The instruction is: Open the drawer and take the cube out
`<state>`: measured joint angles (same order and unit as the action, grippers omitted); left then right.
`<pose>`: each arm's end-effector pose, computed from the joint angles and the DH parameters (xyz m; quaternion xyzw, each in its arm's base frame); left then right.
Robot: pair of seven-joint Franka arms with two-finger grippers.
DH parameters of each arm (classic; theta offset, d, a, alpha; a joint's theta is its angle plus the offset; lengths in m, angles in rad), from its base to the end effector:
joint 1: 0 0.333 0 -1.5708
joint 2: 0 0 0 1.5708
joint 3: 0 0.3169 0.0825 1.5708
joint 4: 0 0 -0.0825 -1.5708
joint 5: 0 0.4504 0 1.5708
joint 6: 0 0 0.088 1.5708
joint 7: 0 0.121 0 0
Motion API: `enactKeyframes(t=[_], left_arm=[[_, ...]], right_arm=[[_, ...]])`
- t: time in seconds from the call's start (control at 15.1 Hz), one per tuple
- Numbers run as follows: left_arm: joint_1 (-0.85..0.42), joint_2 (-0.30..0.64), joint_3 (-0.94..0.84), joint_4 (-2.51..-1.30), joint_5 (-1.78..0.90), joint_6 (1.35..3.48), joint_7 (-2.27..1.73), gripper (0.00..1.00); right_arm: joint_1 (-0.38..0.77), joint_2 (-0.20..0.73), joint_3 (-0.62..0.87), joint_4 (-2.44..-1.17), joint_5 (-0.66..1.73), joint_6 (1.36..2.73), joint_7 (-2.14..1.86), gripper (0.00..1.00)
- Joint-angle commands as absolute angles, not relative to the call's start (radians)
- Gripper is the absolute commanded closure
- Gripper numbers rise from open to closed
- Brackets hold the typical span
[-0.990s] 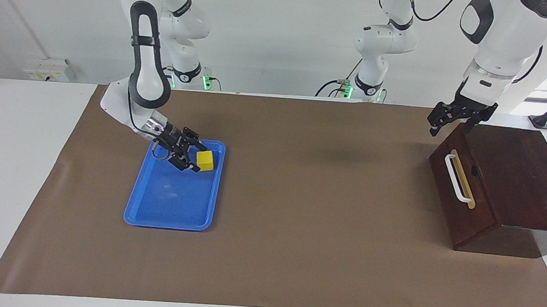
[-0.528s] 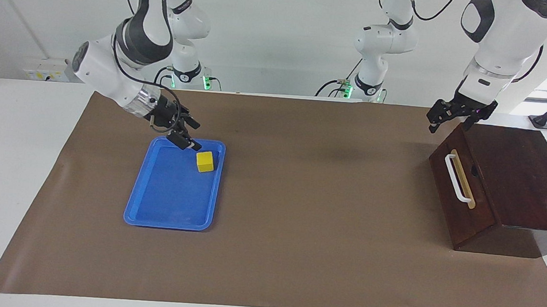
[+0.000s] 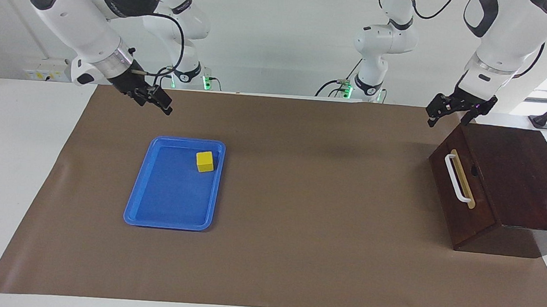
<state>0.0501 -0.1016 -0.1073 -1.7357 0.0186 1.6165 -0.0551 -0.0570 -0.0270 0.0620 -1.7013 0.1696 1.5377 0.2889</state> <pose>0.5897 -0.0340 0.5876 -0.9998 0.0012 0.0083 0.0152 0.6012 0.0243 0.5574 -0.9837 0.1437 0.0796 0.0730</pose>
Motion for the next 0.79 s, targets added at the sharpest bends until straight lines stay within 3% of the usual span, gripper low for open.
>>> enactKeyframes(t=[0.0,0.4,0.73], left_arm=[[0.011,-0.071,-0.078,-1.691,0.0,1.559,-0.026,0.0],[-0.015,-0.002,-0.06,-1.577,-0.002,1.485,-0.026,0.0],[-0.014,-0.02,-0.069,-1.58,-0.002,1.488,-0.018,0.0]], right_arm=[[-0.057,-0.017,0.072,-1.632,0.051,1.511,0.031,0.0],[-0.084,0.011,0.072,-1.519,-0.025,1.439,-0.242,0.0],[-0.097,0.003,0.066,-1.549,-0.025,1.371,-0.238,0.0]])
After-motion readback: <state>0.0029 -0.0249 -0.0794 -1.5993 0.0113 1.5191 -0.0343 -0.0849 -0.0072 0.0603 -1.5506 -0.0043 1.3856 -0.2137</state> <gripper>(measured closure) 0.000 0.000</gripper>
